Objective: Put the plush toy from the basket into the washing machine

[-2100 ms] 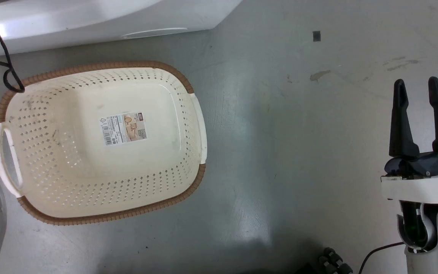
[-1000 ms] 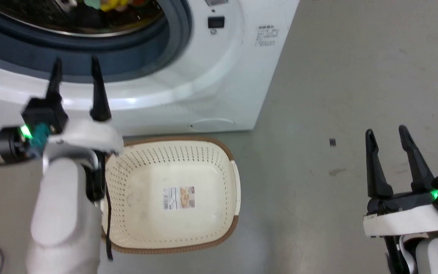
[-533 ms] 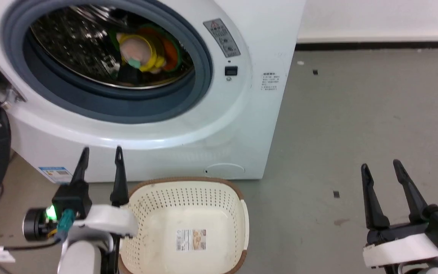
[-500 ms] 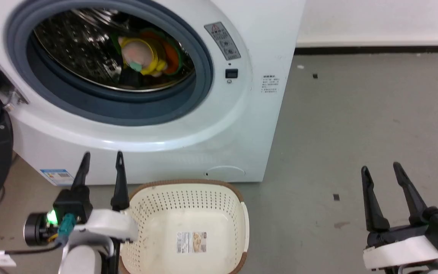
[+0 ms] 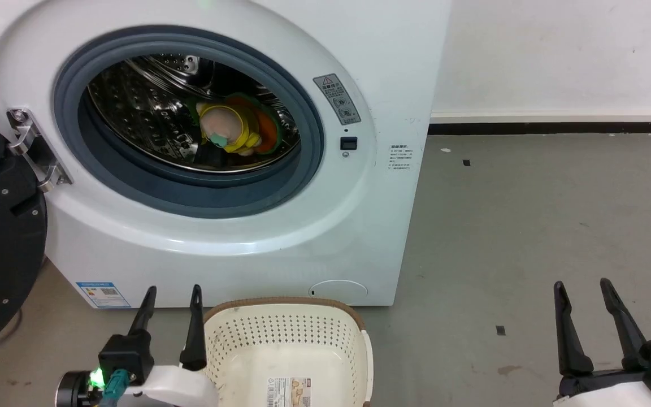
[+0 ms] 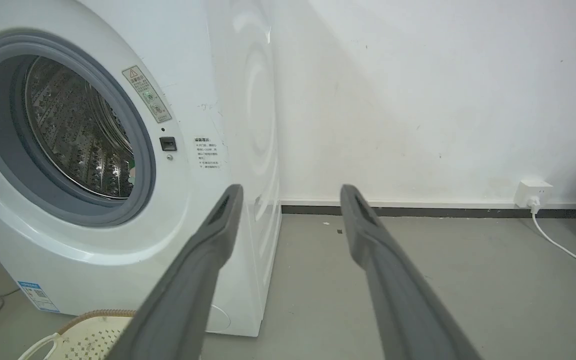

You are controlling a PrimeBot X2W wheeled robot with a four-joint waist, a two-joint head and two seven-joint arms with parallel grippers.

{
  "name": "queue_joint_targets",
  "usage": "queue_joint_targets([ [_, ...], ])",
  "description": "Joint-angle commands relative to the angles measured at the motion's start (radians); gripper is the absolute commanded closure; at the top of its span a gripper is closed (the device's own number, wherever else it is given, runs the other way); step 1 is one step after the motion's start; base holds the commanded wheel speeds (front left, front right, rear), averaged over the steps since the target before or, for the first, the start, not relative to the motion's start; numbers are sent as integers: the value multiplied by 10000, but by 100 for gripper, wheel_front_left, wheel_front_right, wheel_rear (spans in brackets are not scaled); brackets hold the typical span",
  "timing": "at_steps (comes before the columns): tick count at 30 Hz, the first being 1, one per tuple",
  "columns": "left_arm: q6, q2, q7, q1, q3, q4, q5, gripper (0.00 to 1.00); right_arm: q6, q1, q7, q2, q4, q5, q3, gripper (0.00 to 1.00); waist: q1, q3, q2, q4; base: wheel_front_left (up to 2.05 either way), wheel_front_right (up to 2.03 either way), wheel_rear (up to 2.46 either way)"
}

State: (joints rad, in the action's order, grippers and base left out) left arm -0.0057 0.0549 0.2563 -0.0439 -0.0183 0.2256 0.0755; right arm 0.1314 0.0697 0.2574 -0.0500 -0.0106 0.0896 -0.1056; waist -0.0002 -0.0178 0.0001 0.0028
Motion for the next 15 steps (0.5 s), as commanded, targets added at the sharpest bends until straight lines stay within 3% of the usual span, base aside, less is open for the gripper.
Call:
queue_joint_targets([
  [1, -2, -6, -10, 26, 2, 17, -4, 100, 0, 4, -2, -2, 2, -4, -4, 100, 2, 8, -1, 4, 0, 0, 0],
  [15, 3, -16, -221, 58, 29, -165, -64, 100, -1, -53, -209, 0, 5, -75, 88, 100, 2, 27, -1, 2, 0, 0, 0],
])
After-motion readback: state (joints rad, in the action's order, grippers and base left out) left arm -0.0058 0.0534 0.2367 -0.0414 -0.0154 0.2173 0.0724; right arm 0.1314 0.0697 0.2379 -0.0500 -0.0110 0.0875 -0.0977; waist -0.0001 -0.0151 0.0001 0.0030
